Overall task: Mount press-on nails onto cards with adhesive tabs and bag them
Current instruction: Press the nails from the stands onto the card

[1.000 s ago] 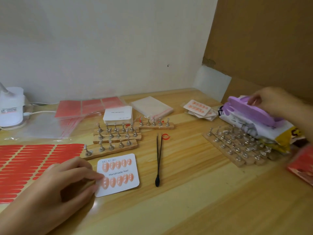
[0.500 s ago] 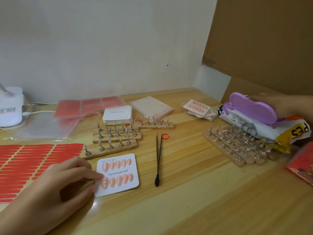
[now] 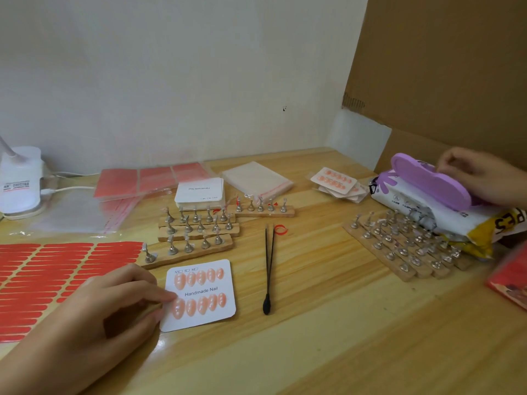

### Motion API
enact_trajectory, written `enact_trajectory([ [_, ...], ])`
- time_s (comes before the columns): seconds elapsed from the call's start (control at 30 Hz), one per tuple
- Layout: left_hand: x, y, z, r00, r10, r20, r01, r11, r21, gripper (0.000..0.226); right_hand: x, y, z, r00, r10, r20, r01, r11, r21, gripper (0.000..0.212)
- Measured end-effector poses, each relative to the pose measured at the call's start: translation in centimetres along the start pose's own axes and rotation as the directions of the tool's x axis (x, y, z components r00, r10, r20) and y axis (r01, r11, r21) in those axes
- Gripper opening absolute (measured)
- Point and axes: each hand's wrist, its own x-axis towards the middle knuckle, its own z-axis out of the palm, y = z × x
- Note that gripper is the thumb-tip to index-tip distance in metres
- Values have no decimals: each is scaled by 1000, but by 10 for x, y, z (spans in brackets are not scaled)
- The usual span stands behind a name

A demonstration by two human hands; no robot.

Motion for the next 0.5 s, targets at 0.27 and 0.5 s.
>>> enact_trajectory([
  [0.27,-1,1,1,999,-30,16,31,999,-18,32,11,21,-9,983,177,-43,-170,977,128,26],
  [0.5,5,14,-5,1000,13,-20,-13,1000,24,20,36,10,-13,981,164,107,-99,885,-454,11],
])
